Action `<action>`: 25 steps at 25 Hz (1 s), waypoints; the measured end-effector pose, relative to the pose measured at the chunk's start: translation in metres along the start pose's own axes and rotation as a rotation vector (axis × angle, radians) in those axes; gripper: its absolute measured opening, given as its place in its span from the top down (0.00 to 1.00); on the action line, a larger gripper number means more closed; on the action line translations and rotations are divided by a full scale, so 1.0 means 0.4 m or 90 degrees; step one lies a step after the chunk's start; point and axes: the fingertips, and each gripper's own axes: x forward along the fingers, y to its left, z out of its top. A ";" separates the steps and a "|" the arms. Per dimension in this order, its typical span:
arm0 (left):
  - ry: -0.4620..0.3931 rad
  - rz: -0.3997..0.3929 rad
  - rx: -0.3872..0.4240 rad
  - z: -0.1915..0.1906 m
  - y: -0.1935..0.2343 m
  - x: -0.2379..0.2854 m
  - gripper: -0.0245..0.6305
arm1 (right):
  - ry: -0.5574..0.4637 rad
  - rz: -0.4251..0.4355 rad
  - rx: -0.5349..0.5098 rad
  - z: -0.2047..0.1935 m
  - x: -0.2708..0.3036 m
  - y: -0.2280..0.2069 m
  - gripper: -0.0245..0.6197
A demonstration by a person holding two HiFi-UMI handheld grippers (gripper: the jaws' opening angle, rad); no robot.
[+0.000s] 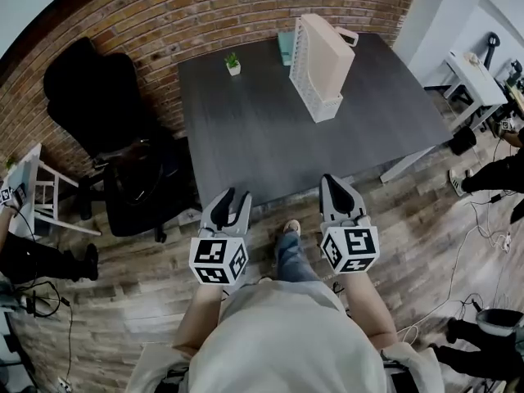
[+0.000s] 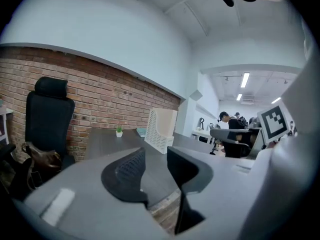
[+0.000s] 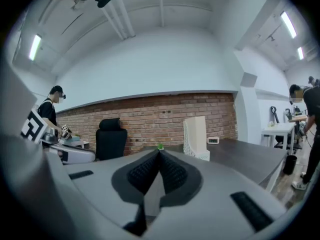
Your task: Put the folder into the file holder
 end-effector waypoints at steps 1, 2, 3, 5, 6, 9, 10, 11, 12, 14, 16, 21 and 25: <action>-0.002 0.004 0.002 -0.005 -0.006 -0.018 0.78 | -0.002 0.005 0.002 -0.001 -0.022 0.015 0.96; -0.004 0.007 0.003 -0.009 -0.011 -0.037 0.81 | -0.003 0.011 0.004 -0.001 -0.042 0.030 0.96; -0.006 0.011 0.003 -0.013 -0.017 -0.056 0.82 | -0.005 0.016 0.006 -0.002 -0.063 0.044 0.96; -0.007 0.019 0.006 -0.019 -0.026 -0.091 0.85 | -0.009 0.026 0.010 0.000 -0.101 0.071 0.96; -0.007 0.023 0.008 -0.022 -0.029 -0.107 0.87 | -0.012 0.030 0.011 0.002 -0.117 0.083 0.96; -0.007 0.030 0.010 -0.031 -0.036 -0.152 0.91 | -0.016 0.040 0.012 0.004 -0.160 0.120 0.96; -0.007 0.033 0.009 -0.035 -0.039 -0.166 0.92 | -0.017 0.044 0.013 0.004 -0.172 0.131 0.96; -0.007 0.036 0.009 -0.038 -0.040 -0.179 0.93 | -0.019 0.047 0.013 0.005 -0.184 0.141 0.96; -0.008 0.039 0.009 -0.041 -0.041 -0.190 0.94 | -0.021 0.050 0.012 0.006 -0.195 0.150 0.96; -0.009 0.041 0.009 -0.046 -0.044 -0.207 0.95 | -0.024 0.053 0.008 0.005 -0.214 0.165 0.96; -0.010 0.036 0.006 -0.051 -0.046 -0.220 0.95 | -0.024 0.055 0.008 0.002 -0.226 0.178 0.96; -0.014 0.024 0.007 -0.050 -0.051 -0.230 0.95 | -0.026 0.060 0.000 -0.002 -0.233 0.195 0.96; -0.023 0.009 -0.002 -0.047 -0.059 -0.232 0.95 | -0.032 0.058 -0.006 0.002 -0.233 0.195 0.96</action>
